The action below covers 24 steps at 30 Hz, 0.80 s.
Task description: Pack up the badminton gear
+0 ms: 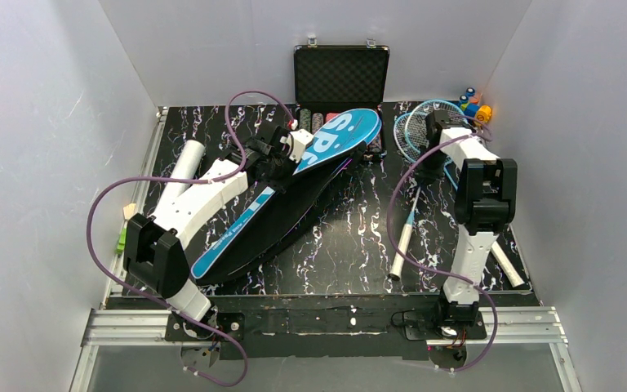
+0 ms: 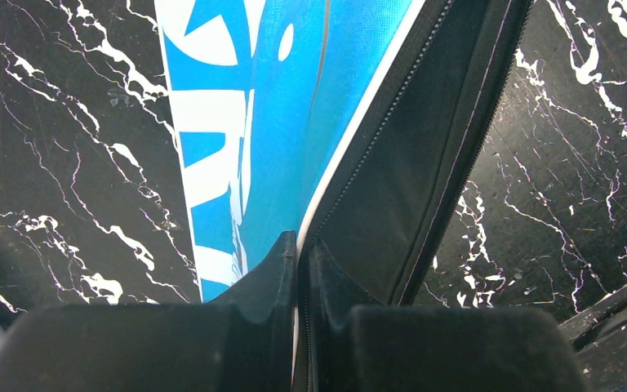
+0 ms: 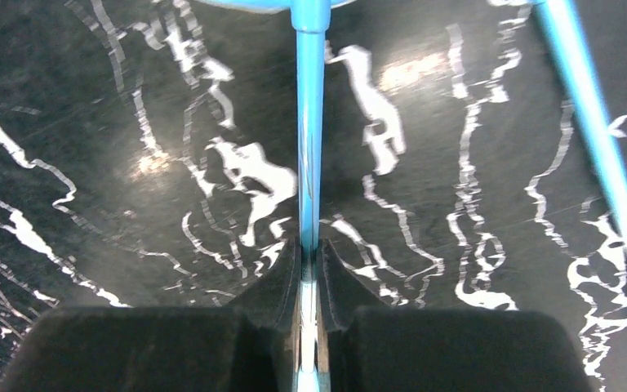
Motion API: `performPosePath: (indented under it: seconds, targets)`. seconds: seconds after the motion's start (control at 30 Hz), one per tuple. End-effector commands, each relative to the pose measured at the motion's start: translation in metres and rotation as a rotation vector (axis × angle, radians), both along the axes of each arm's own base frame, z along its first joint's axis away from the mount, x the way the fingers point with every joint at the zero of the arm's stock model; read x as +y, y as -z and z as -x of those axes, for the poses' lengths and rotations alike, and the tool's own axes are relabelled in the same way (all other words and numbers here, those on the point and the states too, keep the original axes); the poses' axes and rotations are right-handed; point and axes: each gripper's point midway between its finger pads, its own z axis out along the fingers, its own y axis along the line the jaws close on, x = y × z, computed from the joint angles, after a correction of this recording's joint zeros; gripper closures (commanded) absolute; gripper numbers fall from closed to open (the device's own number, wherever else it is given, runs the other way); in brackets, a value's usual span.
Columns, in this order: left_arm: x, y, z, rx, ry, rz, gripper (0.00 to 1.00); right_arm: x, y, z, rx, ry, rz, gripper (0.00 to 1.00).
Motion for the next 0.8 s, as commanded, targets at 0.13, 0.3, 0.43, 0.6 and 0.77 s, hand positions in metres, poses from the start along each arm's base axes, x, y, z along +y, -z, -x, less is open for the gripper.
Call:
performPosePath:
  seconds: [0.13,0.3,0.43,0.6,0.77]
  targets:
    - [0.000,-0.029,-0.002,-0.074,-0.007,0.037,1.00,0.060,-0.045,0.018,-0.118,-0.061,-0.064,0.99]
    - [-0.006,-0.016,-0.007,-0.043,0.000,0.035,1.00,0.079,-0.064,0.073,-0.134,-0.068,-0.142,0.99]
    - [-0.012,-0.015,-0.012,-0.043,0.014,0.045,1.00,0.103,-0.088,0.120,-0.153,-0.102,-0.276,0.99]
    - [-0.017,-0.020,-0.014,-0.097,0.040,0.088,1.00,0.149,-0.131,0.183,-0.240,-0.238,-0.439,0.99]
    - [-0.022,-0.013,-0.015,-0.073,0.039,0.099,1.00,0.178,-0.145,0.250,-0.192,-0.330,-0.500,0.99]
